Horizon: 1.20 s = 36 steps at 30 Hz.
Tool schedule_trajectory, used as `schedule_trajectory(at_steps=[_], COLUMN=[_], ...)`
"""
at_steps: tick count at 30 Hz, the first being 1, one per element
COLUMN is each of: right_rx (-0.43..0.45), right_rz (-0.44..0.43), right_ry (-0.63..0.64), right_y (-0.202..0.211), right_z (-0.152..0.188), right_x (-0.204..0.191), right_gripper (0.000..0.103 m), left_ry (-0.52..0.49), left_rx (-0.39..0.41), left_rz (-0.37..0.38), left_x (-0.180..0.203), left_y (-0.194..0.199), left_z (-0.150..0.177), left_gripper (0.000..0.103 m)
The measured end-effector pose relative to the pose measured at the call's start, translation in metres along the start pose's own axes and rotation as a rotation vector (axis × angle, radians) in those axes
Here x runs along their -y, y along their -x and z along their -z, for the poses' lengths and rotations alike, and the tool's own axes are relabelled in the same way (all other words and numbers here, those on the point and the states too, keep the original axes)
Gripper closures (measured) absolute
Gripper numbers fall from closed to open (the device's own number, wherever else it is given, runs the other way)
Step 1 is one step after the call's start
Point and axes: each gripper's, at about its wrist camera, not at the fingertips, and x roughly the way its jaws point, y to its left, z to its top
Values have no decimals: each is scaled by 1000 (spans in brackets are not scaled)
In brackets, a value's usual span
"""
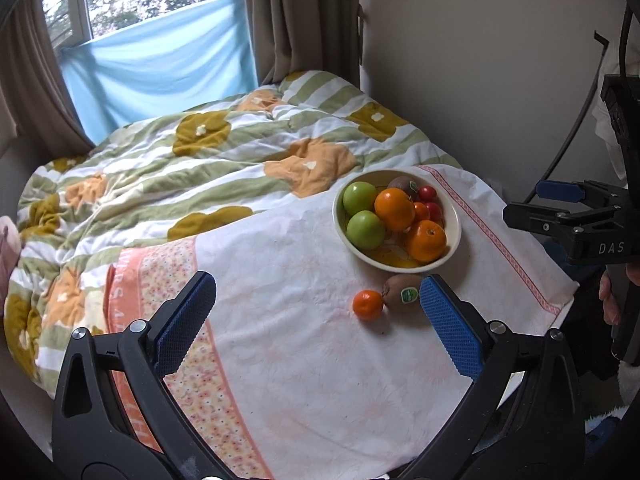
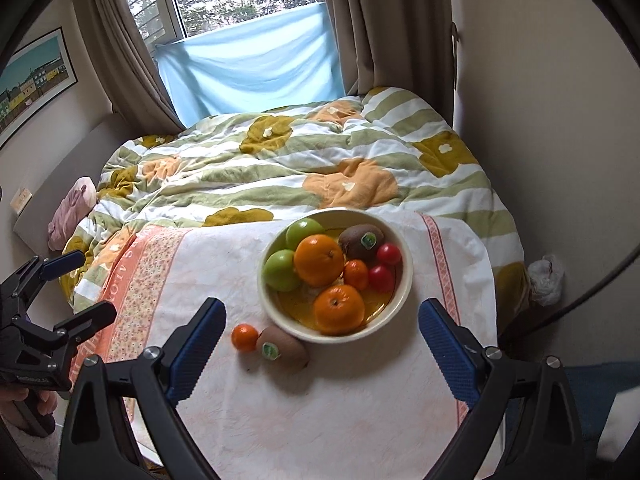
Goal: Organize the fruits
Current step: 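Withdraw both tools toward the last tangerine and kiwi, then grasp the tangerine with the left tool while the right tool grasps the kiwi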
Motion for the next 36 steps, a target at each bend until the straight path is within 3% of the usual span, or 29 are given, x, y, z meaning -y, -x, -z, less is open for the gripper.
schedule_trajectory(at_steps=[12,23,29,32,36], right_rx=[-26,-60,-63,-66,-74], right_rz=[69,91,96,96,87], right_ry=[-109,-219,-263,-295,-341], right_y=[-10,-51,-71,-79,-87], right_z=[48,76,82,84,88], right_x=[-26,-29,-31,-29,-24], right_gripper=[6,7,7,7,7], left_ry=[-139,-332,-406,-441,-464], left_rx=[-39,-87,-121,-143,-159], left_rz=[131,245,293,310,327], left_x=[-7,17,27,33,37], left_y=[-25,-97,-137,-152,-166], left_z=[29,48,51,52,51], left_gripper=[0,0,6,22,24])
